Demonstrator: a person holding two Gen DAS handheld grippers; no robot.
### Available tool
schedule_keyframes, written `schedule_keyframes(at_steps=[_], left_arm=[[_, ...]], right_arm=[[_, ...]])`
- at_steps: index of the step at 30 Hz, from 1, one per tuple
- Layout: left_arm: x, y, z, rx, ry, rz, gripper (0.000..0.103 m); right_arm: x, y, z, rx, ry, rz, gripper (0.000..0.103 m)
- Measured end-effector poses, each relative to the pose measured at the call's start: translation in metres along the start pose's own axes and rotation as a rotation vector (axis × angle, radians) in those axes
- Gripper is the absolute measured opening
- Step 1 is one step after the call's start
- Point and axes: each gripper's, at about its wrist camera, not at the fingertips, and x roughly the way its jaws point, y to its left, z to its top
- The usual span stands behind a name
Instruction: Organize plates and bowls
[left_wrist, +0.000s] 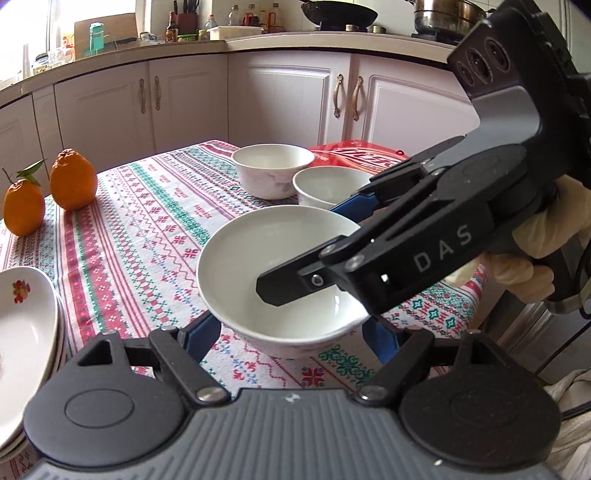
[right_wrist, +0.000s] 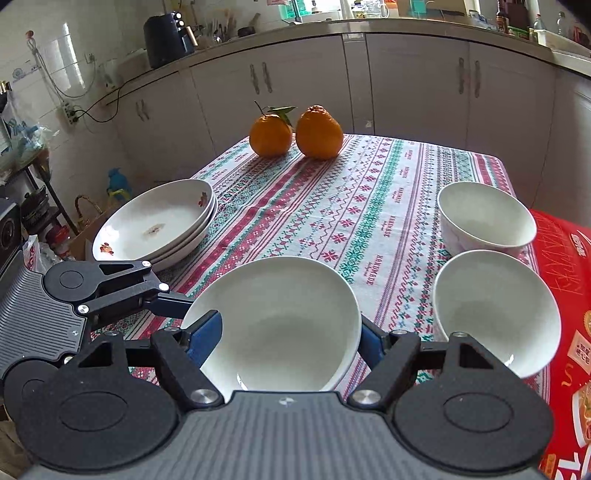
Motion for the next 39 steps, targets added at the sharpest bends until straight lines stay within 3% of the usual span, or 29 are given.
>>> schedule_keyframes(at_steps=[25,29,32,39], left_arm=[[0.001,0.026,-0.006,-0.042,0.015,0.053,0.083],[0.001,0.025,-0.008,-0.030,0.014,0.059,0.086],[-0.001,0.024,-0.008,-0.032,-0.004,0.050,0.094],[-0.011,0.021,-0.008,-0.022,-0.020,0.041,0.099]], right_arm=[[0.044,0.007,0.016,-0.002,0.030,0.036,0.082],[0.043,0.009,0.014,-0.007,0.026,0.047,0.091],[0.039,0.012,0.014,-0.016,0.007,0.032,0.101],[0.025,0.011,0.012,-0.019,-0.029,-0.007,0.103]])
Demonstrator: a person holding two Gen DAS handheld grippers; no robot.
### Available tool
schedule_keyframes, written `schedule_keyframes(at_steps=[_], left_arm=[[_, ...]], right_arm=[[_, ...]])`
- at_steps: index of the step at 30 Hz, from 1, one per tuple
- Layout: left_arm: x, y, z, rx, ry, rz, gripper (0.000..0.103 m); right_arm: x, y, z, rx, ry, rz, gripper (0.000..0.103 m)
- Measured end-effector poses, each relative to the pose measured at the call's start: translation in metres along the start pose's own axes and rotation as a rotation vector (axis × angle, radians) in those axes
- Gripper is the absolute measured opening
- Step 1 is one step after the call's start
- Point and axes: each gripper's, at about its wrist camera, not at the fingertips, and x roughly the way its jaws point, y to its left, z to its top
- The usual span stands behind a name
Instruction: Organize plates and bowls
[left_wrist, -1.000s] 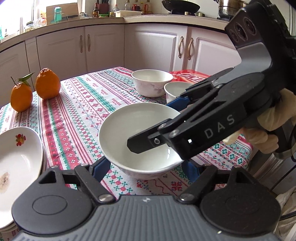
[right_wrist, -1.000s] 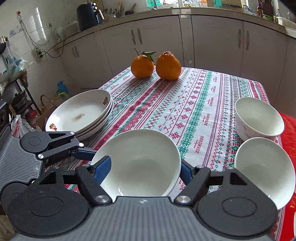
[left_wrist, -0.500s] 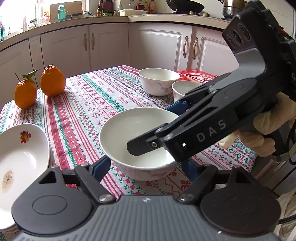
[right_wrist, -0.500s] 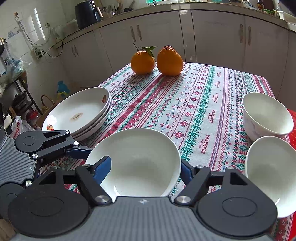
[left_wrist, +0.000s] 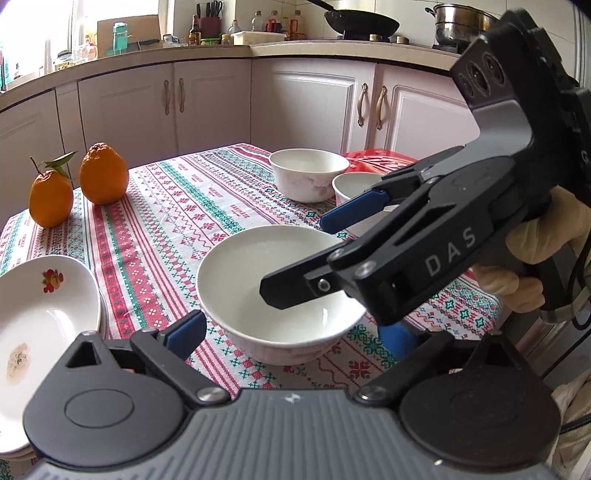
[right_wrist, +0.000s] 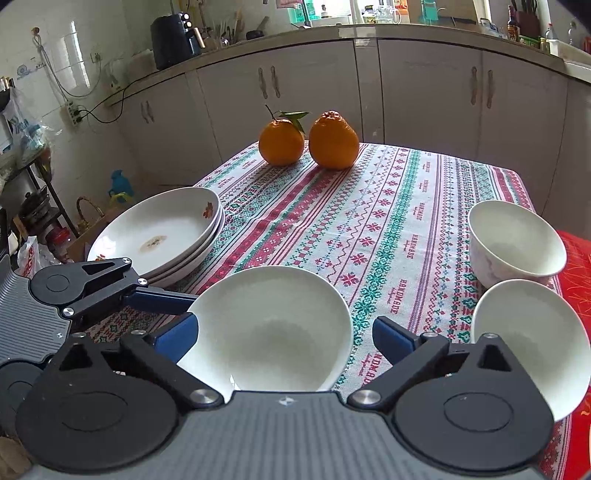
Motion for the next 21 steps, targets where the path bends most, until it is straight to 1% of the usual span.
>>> schedule_keyframes(at_steps=[3,5,8,11,13,15,16,19,21], left_arm=[[-0.004,-0.002,0.000,0.022,0.020,-0.010,0.099],[-0.006,-0.004,0.002,0.037,0.031,-0.012,0.099],[-0.013,-0.008,0.006,0.074,0.023,0.010,0.099],[-0.019,-0.010,0.012,0.078,0.014,0.018,0.099],[-0.022,-0.011,0.018,0.068,0.015,0.013,0.100],[-0.027,-0.012,0.022,0.062,0.000,-0.027,0.101],[-0.027,-0.013,0.024,0.064,-0.005,-0.033,0.101],[-0.028,-0.019,0.029,0.082,-0.011,-0.029,0.102],[-0.028,-0.025,0.030,0.100,-0.014,-0.010,0.102]], right_arm=[[-0.009,0.000,-0.003,-0.011,-0.014,-0.029,0.103],[-0.015,0.003,-0.005,-0.035,-0.022,-0.063,0.103],[-0.025,0.008,-0.009,-0.080,-0.039,-0.114,0.103],[-0.038,0.009,-0.014,-0.100,-0.057,-0.142,0.103],[-0.047,0.009,-0.018,-0.098,-0.071,-0.154,0.103],[-0.056,0.007,-0.021,-0.086,-0.086,-0.162,0.103],[-0.061,0.005,-0.022,-0.074,-0.097,-0.164,0.103],[-0.074,0.000,-0.027,-0.057,-0.120,-0.182,0.103],[-0.084,-0.004,-0.030,-0.044,-0.137,-0.195,0.103]])
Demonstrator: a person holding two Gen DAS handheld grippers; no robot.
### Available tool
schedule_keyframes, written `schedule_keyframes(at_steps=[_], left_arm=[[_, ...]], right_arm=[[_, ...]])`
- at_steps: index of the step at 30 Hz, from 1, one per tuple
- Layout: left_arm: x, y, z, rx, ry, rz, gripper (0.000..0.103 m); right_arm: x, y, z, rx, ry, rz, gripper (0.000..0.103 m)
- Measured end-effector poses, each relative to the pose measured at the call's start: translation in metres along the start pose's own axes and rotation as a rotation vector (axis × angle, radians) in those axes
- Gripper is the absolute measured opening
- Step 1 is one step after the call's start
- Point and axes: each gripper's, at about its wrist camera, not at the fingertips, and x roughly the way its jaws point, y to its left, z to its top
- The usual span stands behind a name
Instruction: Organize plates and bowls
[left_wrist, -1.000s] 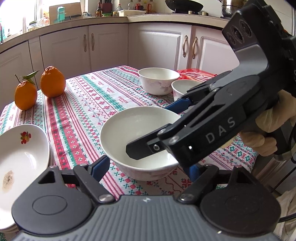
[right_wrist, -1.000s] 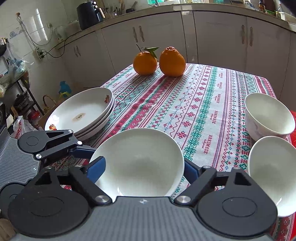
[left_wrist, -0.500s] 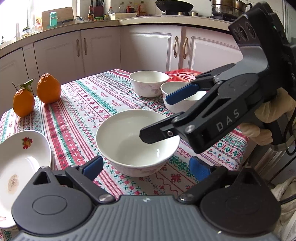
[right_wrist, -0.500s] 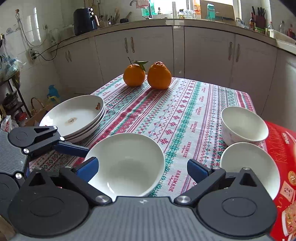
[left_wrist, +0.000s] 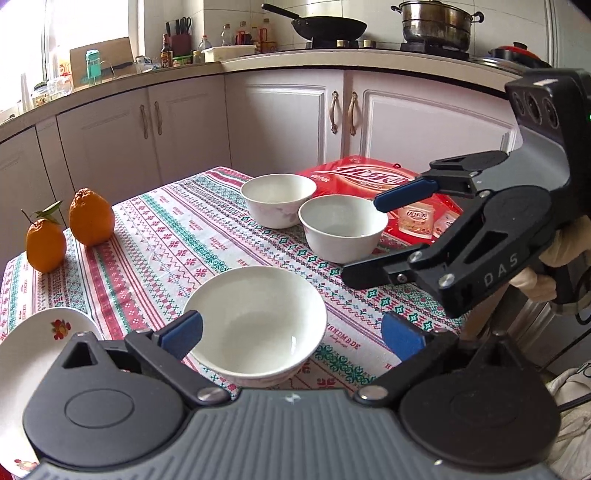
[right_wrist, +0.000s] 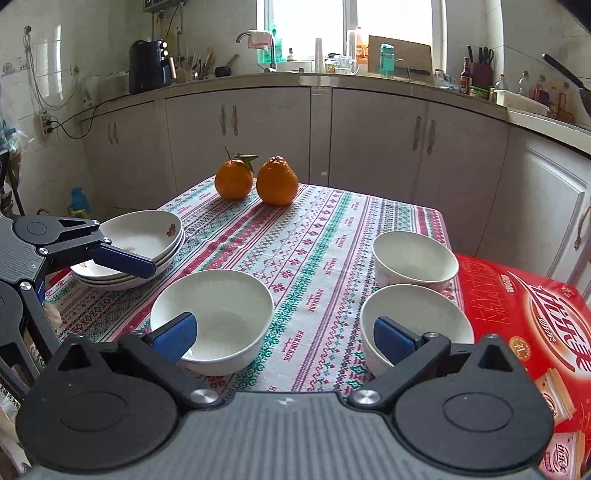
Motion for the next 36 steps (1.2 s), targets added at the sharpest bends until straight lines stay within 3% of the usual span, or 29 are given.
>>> schedule_keyframes(at_steps=[5,11,20,36], left_arm=[[0.007,-0.012,0.011,0.048,-0.015,0.056,0.102],[0.020,-0.015,0.029,0.047,-0.029,0.031,0.102],[0.051,-0.027,0.055,0.099,-0.008,-0.024,0.102],[0.133,-0.021,0.089,0.010,0.103,-0.068,0.102]], right_arm=[[-0.018,-0.015,-0.007,0.006,-0.024,-0.088,0.103],[-0.023,-0.030,-0.026,-0.001,0.005,-0.184,0.103],[-0.011,-0.052,-0.038,0.040,0.028,-0.200,0.103],[0.027,-0.077,-0.047,0.013,0.069,-0.186,0.103]])
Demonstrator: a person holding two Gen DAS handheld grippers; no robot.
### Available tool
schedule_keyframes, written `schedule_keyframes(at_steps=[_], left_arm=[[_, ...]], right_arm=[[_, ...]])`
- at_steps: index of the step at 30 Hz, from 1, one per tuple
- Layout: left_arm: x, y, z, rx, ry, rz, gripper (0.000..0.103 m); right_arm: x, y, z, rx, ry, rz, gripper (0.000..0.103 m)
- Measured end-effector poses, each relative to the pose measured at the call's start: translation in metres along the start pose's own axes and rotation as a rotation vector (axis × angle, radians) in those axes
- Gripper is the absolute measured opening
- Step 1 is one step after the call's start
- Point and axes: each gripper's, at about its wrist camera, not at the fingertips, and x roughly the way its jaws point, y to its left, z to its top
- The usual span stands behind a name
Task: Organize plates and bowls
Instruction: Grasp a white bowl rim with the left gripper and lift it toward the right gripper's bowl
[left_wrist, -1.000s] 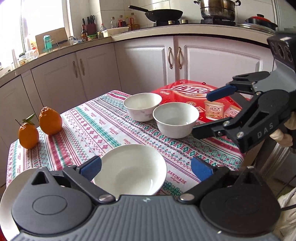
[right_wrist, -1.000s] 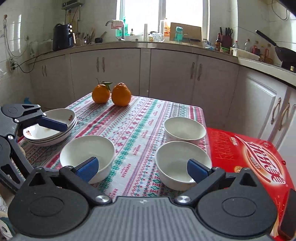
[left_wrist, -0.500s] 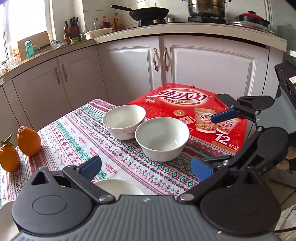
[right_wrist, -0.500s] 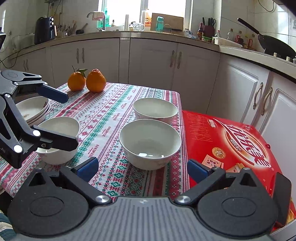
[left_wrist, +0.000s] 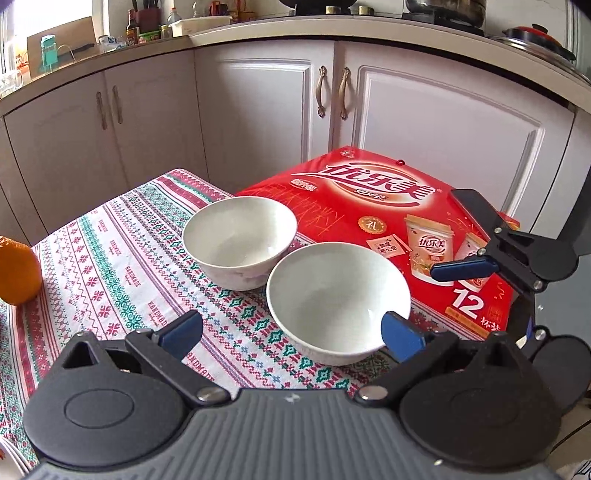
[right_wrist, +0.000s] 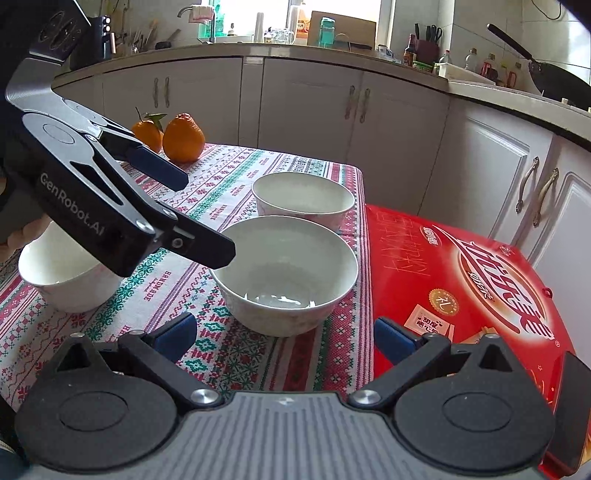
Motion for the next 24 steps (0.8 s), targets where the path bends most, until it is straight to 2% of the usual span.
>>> schedule_keyframes(at_steps=[4,8,10,15,20,24], left_arm=[[0.016,0.002,0.006,-0.005,0.023,-0.012,0.099],[0.029,0.007,0.012,-0.043,0.045,-0.044,0.087],[0.035,0.008,0.014,-0.051,0.050,-0.049,0.085],[0.048,0.008,0.019,-0.056,0.072,-0.047,0.076],[0.054,0.009,0.020,-0.060,0.086,-0.056,0.073],[0.058,0.010,0.021,-0.064,0.104,-0.065,0.062]], right_arm=[[0.009,-0.007,0.000,0.009,-0.005,0.015,0.103],[0.015,-0.009,0.002,0.003,-0.017,0.040,0.102],[0.018,-0.010,0.003,-0.002,-0.020,0.045,0.101],[0.023,-0.012,0.005,-0.020,-0.016,0.060,0.093],[0.023,-0.013,0.005,-0.034,-0.017,0.081,0.090],[0.023,-0.013,0.005,-0.042,-0.018,0.094,0.088]])
